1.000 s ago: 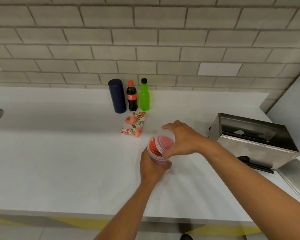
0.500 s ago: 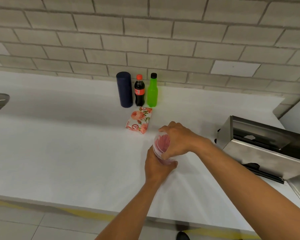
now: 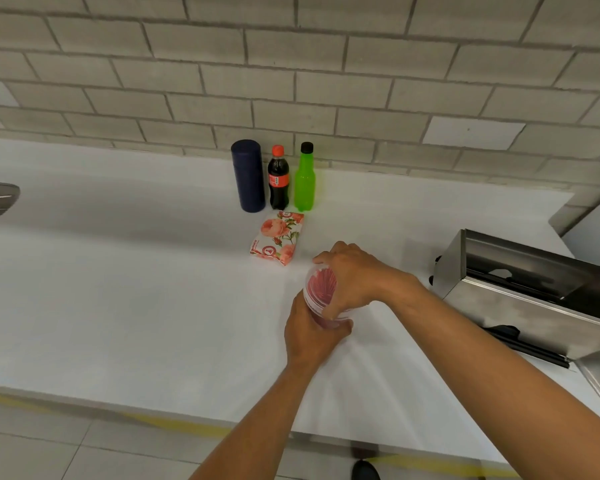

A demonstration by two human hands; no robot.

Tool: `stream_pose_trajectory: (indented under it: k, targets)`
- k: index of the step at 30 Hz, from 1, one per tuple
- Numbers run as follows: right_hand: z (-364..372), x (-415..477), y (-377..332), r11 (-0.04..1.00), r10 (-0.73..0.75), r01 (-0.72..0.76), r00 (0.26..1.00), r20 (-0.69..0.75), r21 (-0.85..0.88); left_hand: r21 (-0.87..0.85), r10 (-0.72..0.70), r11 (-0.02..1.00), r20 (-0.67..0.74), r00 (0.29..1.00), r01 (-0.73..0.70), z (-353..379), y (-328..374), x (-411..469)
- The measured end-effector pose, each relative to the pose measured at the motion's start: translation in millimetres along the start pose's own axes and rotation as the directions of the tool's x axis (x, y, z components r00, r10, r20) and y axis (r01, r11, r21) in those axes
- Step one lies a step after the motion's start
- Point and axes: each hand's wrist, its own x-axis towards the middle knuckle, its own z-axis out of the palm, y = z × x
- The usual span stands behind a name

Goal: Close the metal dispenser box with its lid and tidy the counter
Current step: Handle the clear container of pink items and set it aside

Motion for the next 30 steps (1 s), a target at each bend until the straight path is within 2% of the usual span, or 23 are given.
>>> stream_pose_trajectory:
  k: [7,20,26,30]
  targets:
    - [1,1,4,0.999,-0.001,0.003,0.999,0.033,-0.041,-0.035,0.032,0.999,-0.010,0.999,-0.032,2,-1,-1]
    - [8,-2,-7,0.989,0.045,-0.063,0.991,-0.126,-0.136,-0.075,0.017,0.997,-0.017,1.000,-0.018,3,-1,-4]
    - [7,0,-12,0.982,0.110,-0.133,0.980,-0.167,-0.136,-0.026,0.011,1.000,-0.023,1.000,-0.011,3,1,-4]
    - [2,-1,-14,0.975,0.125,-0.141,0.987,-0.103,-0.172,-0.012,0.009,1.000,-0.023,1.000,-0.010,1,4,-3]
